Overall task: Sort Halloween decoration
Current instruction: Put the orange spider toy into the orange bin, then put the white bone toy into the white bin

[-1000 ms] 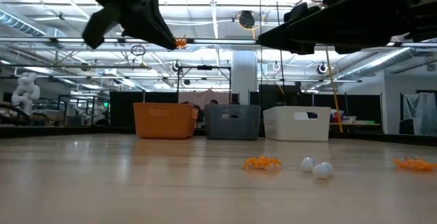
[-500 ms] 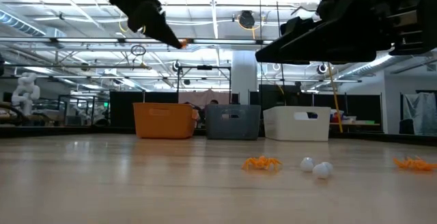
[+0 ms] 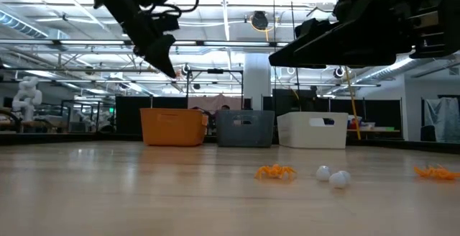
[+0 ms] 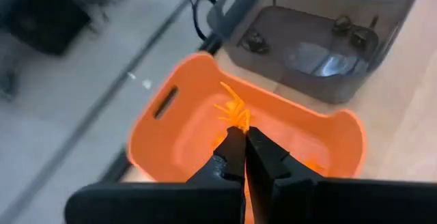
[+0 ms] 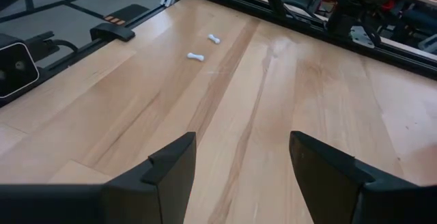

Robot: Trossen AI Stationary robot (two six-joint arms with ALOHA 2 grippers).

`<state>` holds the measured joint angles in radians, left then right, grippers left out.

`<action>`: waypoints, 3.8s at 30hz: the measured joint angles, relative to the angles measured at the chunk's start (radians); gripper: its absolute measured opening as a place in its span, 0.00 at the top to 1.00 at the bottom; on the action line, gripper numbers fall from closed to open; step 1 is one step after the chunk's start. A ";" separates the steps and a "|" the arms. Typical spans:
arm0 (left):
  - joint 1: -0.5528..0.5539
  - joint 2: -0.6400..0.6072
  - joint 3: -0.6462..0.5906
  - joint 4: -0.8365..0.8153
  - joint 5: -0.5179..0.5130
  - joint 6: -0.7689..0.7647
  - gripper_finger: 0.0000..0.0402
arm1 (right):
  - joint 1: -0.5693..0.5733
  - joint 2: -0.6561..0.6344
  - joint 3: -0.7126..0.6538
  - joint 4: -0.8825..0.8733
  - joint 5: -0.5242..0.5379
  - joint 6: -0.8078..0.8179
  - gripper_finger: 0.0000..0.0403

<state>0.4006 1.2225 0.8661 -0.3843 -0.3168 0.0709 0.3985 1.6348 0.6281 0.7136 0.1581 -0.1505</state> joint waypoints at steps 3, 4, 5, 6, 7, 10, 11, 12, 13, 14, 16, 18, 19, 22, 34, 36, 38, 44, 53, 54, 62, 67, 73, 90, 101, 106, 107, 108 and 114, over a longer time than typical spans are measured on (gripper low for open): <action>0.050 0.015 0.000 -0.003 0.134 -0.038 1.00 | 0.000 0.000 0.000 0.000 0.001 0.000 0.46; 0.058 0.027 0.001 0.001 0.167 -0.035 1.00 | 0.000 0.000 0.000 0.000 0.001 0.000 0.46; 0.065 0.043 0.002 -0.002 0.181 -0.026 1.00 | 0.000 0.000 0.000 0.000 0.001 0.000 0.46; 0.069 0.060 0.001 -0.011 0.183 -0.009 1.00 | 0.000 0.000 0.000 0.001 0.001 0.000 0.46; 0.073 0.078 0.000 -0.014 0.180 0.005 1.00 | 0.000 0.000 0.000 0.002 0.002 0.000 0.46; 0.082 0.136 0.000 -0.019 0.160 0.021 1.00 | 0.000 0.000 0.000 0.006 0.002 0.000 0.46; 0.084 0.154 0.000 -0.021 0.159 0.022 0.99 | 0.000 0.000 0.000 0.008 0.002 0.000 0.46; 0.084 0.170 0.000 -0.021 0.156 0.022 0.98 | 0.000 0.000 0.000 0.008 0.002 0.000 0.46; 0.084 0.180 0.000 -0.021 0.149 0.022 0.97 | 0.000 0.000 0.000 0.008 0.002 0.001 0.46; 0.083 0.188 0.000 -0.020 0.139 0.023 0.94 | 0.000 0.000 0.000 0.008 0.002 0.006 0.46; 0.074 0.201 0.000 -0.013 0.094 0.026 0.88 | 0.000 0.000 0.000 0.008 0.002 0.008 0.46; 0.063 0.207 0.000 -0.009 0.015 0.051 0.80 | 0.000 0.000 0.000 0.008 0.002 0.008 0.46; 0.058 0.207 0.000 -0.007 -0.017 0.055 0.77 | 0.000 0.000 0.000 0.008 0.002 0.008 0.46; 0.046 0.206 0.001 -0.006 -0.055 0.066 0.67 | 0.000 0.000 0.000 0.008 0.002 0.008 0.46; -0.274 0.105 0.214 -0.476 -0.111 -0.308 0.72 | 0.000 0.000 0.000 -0.016 0.003 0.028 0.46; -0.394 0.068 0.216 -0.482 -0.111 -0.374 0.74 | 0.000 0.000 0.000 -0.021 0.002 0.035 0.46; -0.514 0.047 0.216 -0.511 -0.108 -0.464 0.75 | 0.000 0.000 0.000 -0.022 0.002 0.037 0.46; -0.883 0.061 0.216 -0.474 -0.116 -0.693 0.75 | 0.000 0.000 0.000 -0.022 0.002 0.060 0.46; -1.146 0.214 0.215 -0.347 -0.072 -0.889 0.63 | 0.003 0.000 0.000 -0.023 0.002 0.134 0.46; -1.159 0.238 0.215 -0.324 -0.071 -0.899 0.59 | 0.007 0.000 0.000 -0.023 0.003 0.148 0.46; -1.205 0.424 0.215 -0.179 -0.085 -0.921 0.38 | 0.068 0.000 0.000 -0.031 0.003 0.192 0.46; -1.226 0.494 0.215 -0.136 -0.097 -0.996 0.37 | 0.098 0.000 0.000 -0.030 0.056 0.192 0.46; -1.268 0.559 0.215 -0.105 -0.100 -1.017 0.37 | 0.101 0.000 0.000 -0.020 0.057 0.191 0.46; -1.294 0.651 0.215 -0.067 -0.111 -1.032 0.37 | 0.101 0.000 0.000 -0.019 0.057 0.189 0.46; -1.294 0.677 0.215 -0.066 -0.111 -1.084 0.41 | 0.101 0.000 0.000 -0.019 0.056 0.191 0.46; -1.292 0.678 0.215 -0.068 -0.111 -1.085 0.55 | 0.101 0.000 0.000 -0.019 0.056 0.191 0.46; -1.291 0.678 0.215 -0.069 -0.110 -1.084 0.57 | 0.101 0.000 0.000 -0.019 0.056 0.191 0.46; -1.289 0.678 0.215 -0.069 -0.110 -1.083 0.60 | 0.101 0.000 0.000 -0.019 0.056 0.191 0.46; -1.286 0.678 0.216 -0.073 -0.106 -1.047 0.76 | 0.101 0.000 0.000 -0.019 0.056 0.191 0.46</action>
<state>-0.8852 1.9007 1.0822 -0.4575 -0.4226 -0.9765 0.4992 1.6348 0.6283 0.6941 0.2143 0.0402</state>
